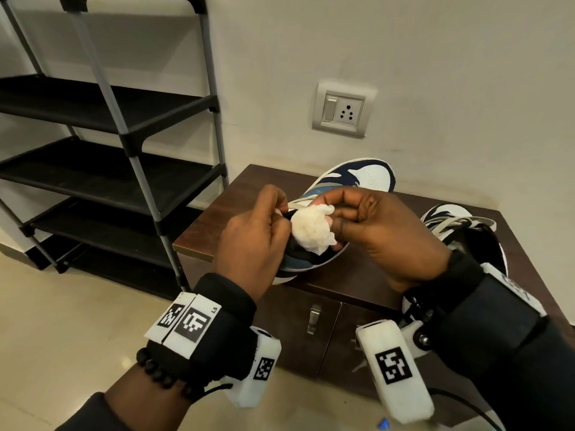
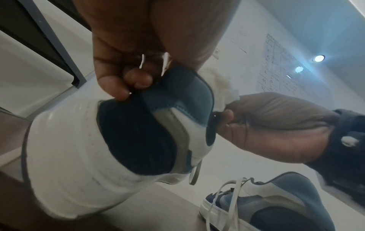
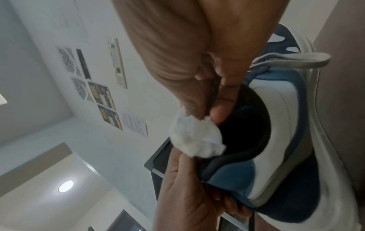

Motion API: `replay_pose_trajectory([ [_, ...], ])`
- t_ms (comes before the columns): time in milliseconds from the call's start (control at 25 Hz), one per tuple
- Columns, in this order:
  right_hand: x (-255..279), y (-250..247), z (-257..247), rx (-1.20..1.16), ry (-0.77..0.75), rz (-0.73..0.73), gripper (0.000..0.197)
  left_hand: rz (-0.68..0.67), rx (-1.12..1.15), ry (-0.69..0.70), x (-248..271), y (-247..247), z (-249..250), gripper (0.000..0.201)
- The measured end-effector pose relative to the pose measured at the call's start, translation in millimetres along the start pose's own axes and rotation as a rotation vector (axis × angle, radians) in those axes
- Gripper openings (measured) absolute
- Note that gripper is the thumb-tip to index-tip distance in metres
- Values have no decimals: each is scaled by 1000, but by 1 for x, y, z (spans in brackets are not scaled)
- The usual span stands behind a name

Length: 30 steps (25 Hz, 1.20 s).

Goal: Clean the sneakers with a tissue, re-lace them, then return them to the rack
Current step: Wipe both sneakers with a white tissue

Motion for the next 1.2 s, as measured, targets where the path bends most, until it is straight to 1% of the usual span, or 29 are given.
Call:
replay_pose_trajectory([
  [120, 3, -13, 0, -126, -30, 119, 19, 62, -8, -42, -9, -3, -9, 8],
  [280, 12, -30, 0, -69, -35, 213, 19, 61, 19, -80, -16, 5, -11, 17],
  [360, 21, -43, 0, -35, -29, 271, 25, 81, 15, -68, -17, 9, -9, 20],
  [440, 32, -61, -2, -34, -13, 324, 36, 110, -16, -44, -20, 11, -9, 21],
  [520, 42, -78, 0, -33, 6, 360, 39, 145, -62, -40, -24, 10, -14, 24],
  [600, 54, -100, 5, -55, 37, 417, 36, 166, -121, -85, -24, 12, -19, 31],
  [680, 67, -119, 12, -111, 87, 465, 30, 164, -169, -179, -22, 15, -23, 39],
  [720, 75, -127, 14, -116, 110, 470, 26, 177, -206, -224, -19, 17, -20, 40],
  [760, 83, -135, 16, -80, 131, 467, 23, 212, -258, -230, -16, 18, -13, 38],
  [800, 89, -142, 18, -5, 148, 466, 20, 256, -304, -170, -12, 21, 0, 35],
  [840, 97, -150, 19, 90, 156, 471, 18, 253, -316, -51, -7, 29, 21, 34],
  [880, 103, -156, 19, 203, 153, 475, 18, 163, -289, 86, -1, 46, 43, 36],
  [920, 108, -160, 18, 348, 146, 470, 18, -18, -217, 187, 7, 71, 63, 42],
  [960, 112, -161, 18, 529, 143, 448, 20, -225, -136, 224, 18, 99, 78, 51],
  [1000, 112, -158, 18, 718, 145, 403, 21, -388, -65, 205, 28, 124, 88, 59],
  [1040, 112, -153, 20, 870, 147, 349, 21, -463, 9, 158, 37, 143, 92, 66],
  [1080, 111, -149, 22, 950, 149, 302, 20, -472, 90, 97, 41, 155, 92, 70],
  [1120, 110, -147, 24, 973, 145, 265, 19, -452, 150, 53, 43, 163, 91, 70],
  [1200, 107, -146, 29, 951, 134, 189, 18, -399, 175, 61, 42, 168, 88, 64],
])
Point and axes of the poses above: each hand's wrist, its own x-axis away from the middle knuckle, its own y-axis out of the palm, z = x × y, the point moved 6 cm from there along -x, towards the middle knuckle, and after that the axes turned 13 degrees about x, right-handed, at the moved point
